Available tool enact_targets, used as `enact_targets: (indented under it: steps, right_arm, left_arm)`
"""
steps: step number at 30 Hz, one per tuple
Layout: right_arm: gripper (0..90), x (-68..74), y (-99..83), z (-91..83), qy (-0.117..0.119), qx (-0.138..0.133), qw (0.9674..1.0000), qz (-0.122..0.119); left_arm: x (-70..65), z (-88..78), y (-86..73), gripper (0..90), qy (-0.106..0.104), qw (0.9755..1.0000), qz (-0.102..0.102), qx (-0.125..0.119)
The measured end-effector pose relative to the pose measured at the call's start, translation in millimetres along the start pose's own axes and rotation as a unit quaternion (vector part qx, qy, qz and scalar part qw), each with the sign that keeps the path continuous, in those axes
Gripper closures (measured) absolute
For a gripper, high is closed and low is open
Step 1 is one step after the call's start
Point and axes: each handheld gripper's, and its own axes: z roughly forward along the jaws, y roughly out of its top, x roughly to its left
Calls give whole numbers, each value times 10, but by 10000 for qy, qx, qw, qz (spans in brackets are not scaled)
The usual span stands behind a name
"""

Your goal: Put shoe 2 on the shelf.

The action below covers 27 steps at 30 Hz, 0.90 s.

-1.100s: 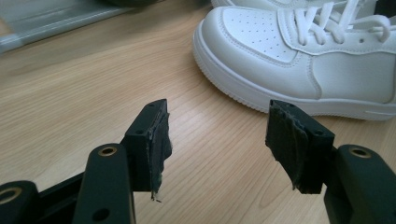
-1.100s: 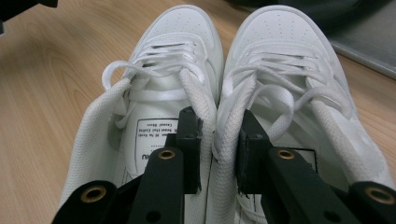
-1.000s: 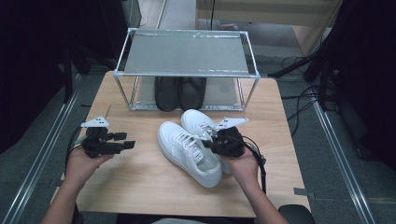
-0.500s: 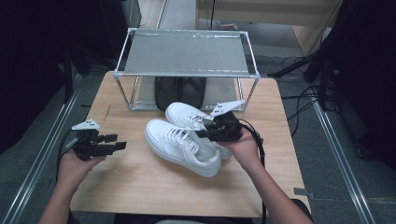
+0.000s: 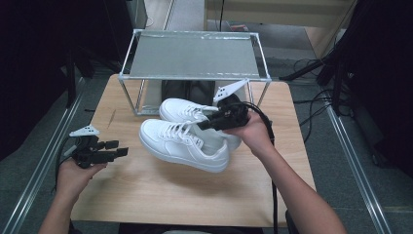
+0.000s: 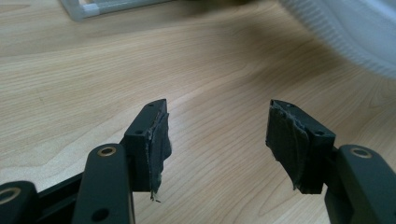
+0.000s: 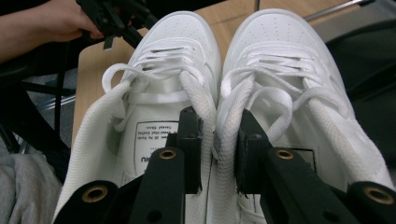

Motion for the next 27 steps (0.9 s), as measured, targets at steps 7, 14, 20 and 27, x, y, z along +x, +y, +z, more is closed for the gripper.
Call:
enact_targets:
  steps: [7,14,20,27]
  right_arm:
    - [772,30,214,-32,-75,-58,9998,-146]
    - [772,62,446,-175,-50,-185,9996,-191]
    - [771,136,723,-298,-17,-288,9995,-126]
    - [771,134,984,-440,-85,-534,9984,-148]
  left_arm:
    - [-9,3,-2,393,15,10000,-10,-4]
    - [5,-6,-10,391,-8,10000,-22,-29]
    - [18,-22,-15,384,-34,9999,-87,-72]
    - [17,-22,-14,383,-64,9999,-79,-67]
